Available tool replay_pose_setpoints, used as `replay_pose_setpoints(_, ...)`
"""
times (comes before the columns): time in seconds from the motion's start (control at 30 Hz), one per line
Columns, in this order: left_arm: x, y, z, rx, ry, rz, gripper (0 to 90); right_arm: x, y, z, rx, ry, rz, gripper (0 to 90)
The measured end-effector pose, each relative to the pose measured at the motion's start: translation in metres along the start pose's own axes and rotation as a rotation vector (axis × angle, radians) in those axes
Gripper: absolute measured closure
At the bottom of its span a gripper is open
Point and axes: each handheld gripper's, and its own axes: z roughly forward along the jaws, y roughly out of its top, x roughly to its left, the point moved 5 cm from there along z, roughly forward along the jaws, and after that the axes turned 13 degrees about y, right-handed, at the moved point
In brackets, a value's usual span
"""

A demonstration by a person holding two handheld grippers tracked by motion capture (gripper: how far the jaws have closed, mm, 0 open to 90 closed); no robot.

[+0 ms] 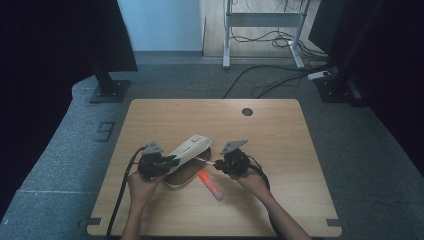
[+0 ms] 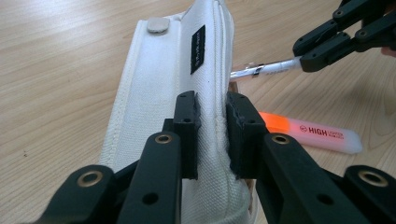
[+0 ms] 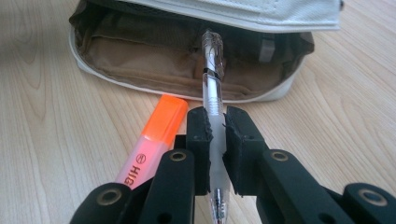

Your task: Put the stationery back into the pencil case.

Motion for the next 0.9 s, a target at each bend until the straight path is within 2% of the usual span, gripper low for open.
replay_pose_setpoints(0.5, -0.002, 0.001, 0.0, -0.001, -0.001, 0.005, 75.4, 0.006, 0.013, 0.028, 0.035, 0.03, -0.031, 78.6)
replay_pose_setpoints(0.9, -0.004, 0.002, 0.001, -0.002, -0.008, 0.004, 75.4, 0.003, 0.022, 0.048, 0.062, 0.027, -0.06, 78.5)
